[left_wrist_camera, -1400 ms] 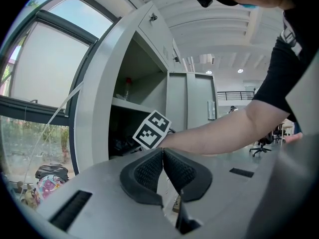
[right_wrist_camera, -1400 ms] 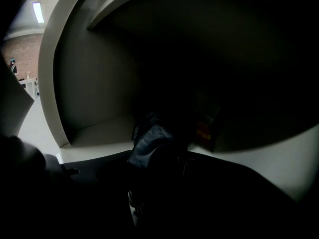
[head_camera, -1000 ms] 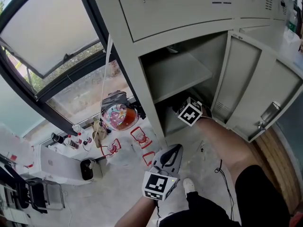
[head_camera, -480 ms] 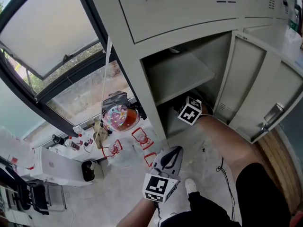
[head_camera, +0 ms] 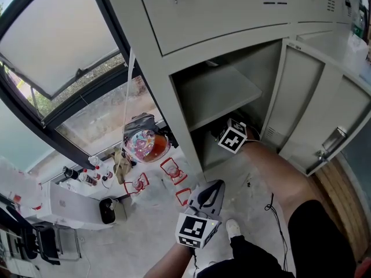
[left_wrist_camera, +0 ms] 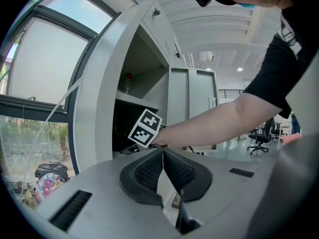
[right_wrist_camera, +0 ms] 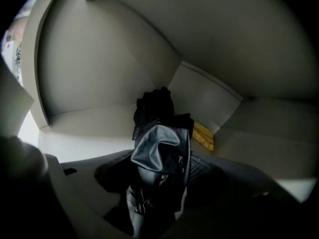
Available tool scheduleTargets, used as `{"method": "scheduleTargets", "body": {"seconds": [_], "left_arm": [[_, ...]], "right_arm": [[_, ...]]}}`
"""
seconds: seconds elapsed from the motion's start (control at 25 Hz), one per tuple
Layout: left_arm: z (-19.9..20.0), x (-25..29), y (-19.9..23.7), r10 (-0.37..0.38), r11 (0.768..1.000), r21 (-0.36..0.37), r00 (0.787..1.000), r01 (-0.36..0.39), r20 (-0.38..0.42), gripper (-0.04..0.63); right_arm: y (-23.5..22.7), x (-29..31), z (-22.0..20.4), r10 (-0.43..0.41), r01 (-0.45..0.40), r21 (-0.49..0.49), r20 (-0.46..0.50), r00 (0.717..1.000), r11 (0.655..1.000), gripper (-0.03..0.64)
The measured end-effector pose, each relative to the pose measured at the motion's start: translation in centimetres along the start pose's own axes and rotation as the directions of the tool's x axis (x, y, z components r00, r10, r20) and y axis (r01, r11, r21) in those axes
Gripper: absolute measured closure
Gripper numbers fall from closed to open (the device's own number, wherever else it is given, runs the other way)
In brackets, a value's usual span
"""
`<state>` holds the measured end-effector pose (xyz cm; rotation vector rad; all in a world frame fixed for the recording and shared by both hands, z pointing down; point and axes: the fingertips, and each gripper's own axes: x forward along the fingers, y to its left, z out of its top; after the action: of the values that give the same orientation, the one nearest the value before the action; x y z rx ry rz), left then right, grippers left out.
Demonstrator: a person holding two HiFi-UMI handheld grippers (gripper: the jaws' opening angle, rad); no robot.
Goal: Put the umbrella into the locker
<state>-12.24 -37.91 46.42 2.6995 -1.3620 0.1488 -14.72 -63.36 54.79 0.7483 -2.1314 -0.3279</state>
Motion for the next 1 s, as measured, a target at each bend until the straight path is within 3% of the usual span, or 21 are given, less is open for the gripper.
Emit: {"method": "scheduleTargets", "body": {"seconds": [0.44,1.0], "left_arm": [[0.1,-0.8,-1.1,-0.008,1.000,0.004,1.000,0.008,0.005,0.577],[1.1,-4.1,-4.4,-0.024,0.999,0.025,0.999,0.023,0.039,0.577]], "right_arm": [[0.8,-1.7,0.2,-0.030,0.030,-0.010,0.028,0.999,0.999,0.250],[3.0,-6.6,-0.8,-0.086,0.086,-0.016,0.010,0.996,0.996,0.245]]}}
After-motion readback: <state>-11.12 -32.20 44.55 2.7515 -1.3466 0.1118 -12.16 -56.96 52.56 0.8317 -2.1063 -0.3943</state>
